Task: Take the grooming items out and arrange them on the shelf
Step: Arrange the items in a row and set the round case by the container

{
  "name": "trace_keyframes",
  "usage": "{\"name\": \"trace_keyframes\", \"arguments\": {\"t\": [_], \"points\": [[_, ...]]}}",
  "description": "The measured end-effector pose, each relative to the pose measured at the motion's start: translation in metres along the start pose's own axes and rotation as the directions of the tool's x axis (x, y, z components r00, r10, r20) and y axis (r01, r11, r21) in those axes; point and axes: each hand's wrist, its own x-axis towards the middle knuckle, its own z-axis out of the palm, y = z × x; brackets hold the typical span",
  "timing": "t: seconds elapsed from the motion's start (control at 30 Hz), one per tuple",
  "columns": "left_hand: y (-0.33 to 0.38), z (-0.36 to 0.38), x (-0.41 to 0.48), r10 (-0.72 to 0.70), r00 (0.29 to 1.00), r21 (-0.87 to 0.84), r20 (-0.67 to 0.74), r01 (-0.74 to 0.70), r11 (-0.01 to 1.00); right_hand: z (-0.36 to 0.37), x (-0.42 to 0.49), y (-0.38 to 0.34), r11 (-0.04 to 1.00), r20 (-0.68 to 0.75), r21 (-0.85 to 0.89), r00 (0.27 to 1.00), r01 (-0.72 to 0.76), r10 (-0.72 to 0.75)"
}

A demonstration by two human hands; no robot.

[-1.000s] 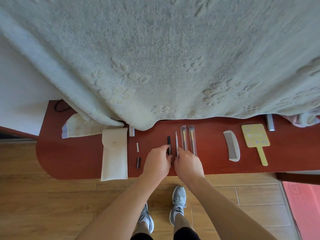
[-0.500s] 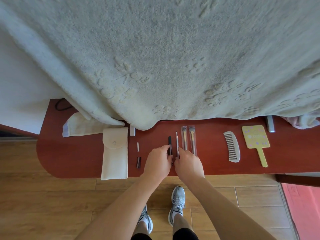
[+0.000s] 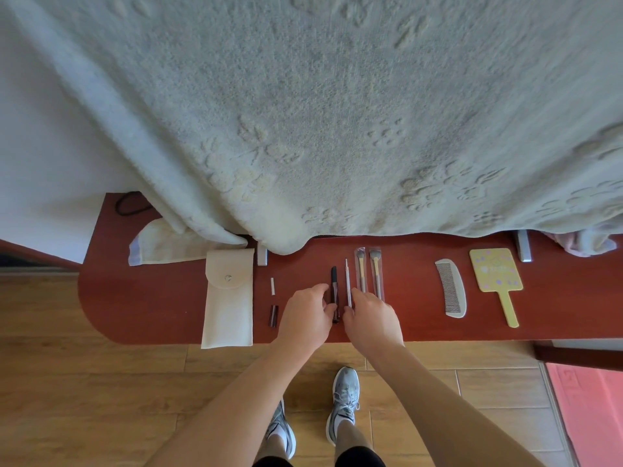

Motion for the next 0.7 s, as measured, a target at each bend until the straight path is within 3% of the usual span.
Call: {"name": "trace_keyframes", "arguments": {"t": [0.33, 0.47, 0.7], "points": [[-0.026, -0.042, -0.012, 0.032, 0.999, 0.13, 0.036, -0.037, 0.991, -0.018, 0.013, -0.013, 0.985, 0.032, -0.048, 0.986, 0.168, -0.166], [-0.045, -0.061, -0.019, 0.046, 0.996, 0.191, 0.075, -0.059, 0.98, -0.018, 0.024, -0.023, 0.95, 0.035, -0.144, 0.961, 0.278, -0.276], [-0.076, -0.089, -0.026, 0.143, 0.981, 0.321, 0.134, -0.179, 0.93, -0.011, 0.039, -0.052, 0.886, 0.1, -0.252, 0.921, 0.389, -0.376]]}}
